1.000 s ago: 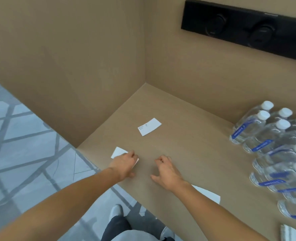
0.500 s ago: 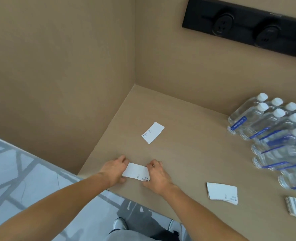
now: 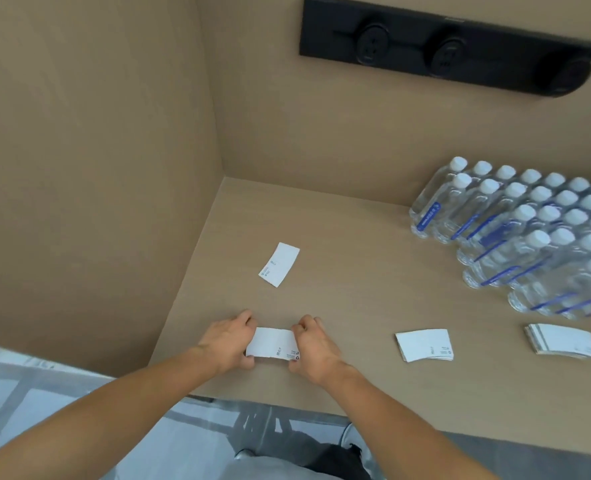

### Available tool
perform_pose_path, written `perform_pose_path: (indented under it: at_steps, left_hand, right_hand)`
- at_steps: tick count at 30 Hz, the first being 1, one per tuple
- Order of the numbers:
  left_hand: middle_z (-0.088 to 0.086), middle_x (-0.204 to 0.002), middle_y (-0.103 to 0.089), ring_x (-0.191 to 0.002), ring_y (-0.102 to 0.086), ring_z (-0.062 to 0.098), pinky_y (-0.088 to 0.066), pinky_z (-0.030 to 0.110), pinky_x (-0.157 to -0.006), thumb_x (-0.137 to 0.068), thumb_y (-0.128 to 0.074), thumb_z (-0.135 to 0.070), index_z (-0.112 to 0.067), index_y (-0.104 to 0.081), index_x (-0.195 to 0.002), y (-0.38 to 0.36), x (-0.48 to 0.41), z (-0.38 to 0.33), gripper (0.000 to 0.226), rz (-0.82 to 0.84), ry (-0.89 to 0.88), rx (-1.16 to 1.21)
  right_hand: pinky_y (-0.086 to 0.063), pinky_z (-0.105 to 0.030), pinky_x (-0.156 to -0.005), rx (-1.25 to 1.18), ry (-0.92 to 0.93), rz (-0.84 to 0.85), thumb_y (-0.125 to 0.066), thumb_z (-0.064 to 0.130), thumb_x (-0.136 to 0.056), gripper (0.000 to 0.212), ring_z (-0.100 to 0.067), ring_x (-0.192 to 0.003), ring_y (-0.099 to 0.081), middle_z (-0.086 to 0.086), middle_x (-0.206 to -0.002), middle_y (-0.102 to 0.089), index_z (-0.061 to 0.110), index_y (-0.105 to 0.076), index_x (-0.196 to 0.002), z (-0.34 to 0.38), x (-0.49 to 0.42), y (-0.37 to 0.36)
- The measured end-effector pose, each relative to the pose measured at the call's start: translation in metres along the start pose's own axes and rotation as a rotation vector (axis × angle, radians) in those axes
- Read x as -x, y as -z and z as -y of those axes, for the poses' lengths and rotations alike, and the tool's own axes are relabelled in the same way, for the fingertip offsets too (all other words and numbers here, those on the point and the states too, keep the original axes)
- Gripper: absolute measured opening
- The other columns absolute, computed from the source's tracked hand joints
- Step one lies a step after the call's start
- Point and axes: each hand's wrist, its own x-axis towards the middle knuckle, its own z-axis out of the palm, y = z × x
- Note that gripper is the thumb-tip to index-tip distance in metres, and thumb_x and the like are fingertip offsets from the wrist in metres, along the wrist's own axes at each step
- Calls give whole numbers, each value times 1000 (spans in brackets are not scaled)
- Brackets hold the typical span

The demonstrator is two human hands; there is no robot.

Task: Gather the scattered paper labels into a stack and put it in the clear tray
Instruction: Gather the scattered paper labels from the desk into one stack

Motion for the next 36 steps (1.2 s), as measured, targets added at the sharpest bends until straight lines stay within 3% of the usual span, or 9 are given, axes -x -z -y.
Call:
perform_pose_path:
  at_steps: [5, 15, 20, 25, 36]
  left_hand:
    - [2, -118, -45, -90, -56, 22, -46, 33, -74, -80, -62, -41, -13, -53, -114, 22, -20, -39, 45, -47, -78, -48]
    - [1, -123, -45, -106, -56, 22, -51, 34, -85, -81, -61, -45, -12, -52, -121, 42, -75, -162, 53, -58, -145, -74]
    - [3, -123, -45, -104, -56, 23, -50, 36, -86, -82, -60, -45, -11, -51, -119, 42, -103, -223, 52, -45, -123, -24]
    - [4, -122, -46, -104, -57, 24, -49, 35, -85, -81, -61, -47, -10, -52, -116, 36, -116, -269, 52, -45, -60, 20]
    - [6, -129, -44, -112, -55, 25, -49, 38, -93, -85, -64, -42, -11, -48, -126, 20, -123, -302, 54, 37, 40, 36]
  right_hand:
    - [-50, -35, -93, -43, -76, -47, -68, 21, -79, 52, -22, -123, -36, -6, -128, -40, 6, -50, -125, -41, 19, 17]
    - [-48, -36, -99, -82, -159, -82, -69, 20, -78, 59, -19, -125, -35, -3, -131, -38, 9, -47, -132, -163, 59, 49]
    - [-47, -37, -100, -62, -114, -71, -75, 28, -77, 63, -21, -126, -34, -3, -131, -39, 8, -49, -130, -233, 68, 63]
    - [-47, -34, -98, -30, -40, -29, -72, 23, -77, 54, -22, -123, -36, -4, -130, -39, 8, -51, -125, -282, 71, 69]
    - [-45, -35, -100, -4, 64, 54, -70, 23, -82, 47, -22, -123, -36, -4, -130, -39, 6, -52, -121, -318, 70, 70]
